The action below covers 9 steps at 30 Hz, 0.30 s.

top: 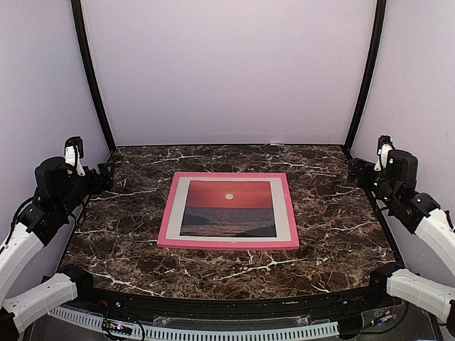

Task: Put the photo into the frame
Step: Reset both arms

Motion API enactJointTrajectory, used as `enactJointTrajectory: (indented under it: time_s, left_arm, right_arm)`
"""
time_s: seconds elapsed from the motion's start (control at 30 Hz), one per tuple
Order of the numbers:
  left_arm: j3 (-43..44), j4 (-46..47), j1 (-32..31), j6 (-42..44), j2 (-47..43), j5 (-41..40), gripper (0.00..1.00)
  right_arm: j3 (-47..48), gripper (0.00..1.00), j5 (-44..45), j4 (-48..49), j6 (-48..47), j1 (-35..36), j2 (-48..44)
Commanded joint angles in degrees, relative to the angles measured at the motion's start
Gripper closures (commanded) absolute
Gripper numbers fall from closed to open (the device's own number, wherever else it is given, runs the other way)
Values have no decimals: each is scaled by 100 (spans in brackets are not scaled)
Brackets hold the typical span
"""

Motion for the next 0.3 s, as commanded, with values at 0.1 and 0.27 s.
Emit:
enactJointTrajectory:
  time_s: [0.1,0.27]
  left_arm:
    - [-5,-56,35,70,-5,47,1]
    - [-9,-55,33,76,-6,53,1]
  right_arm:
    - [-9,1,120,249,-13,16,48]
    - [10,1,132,230,-39,19,36]
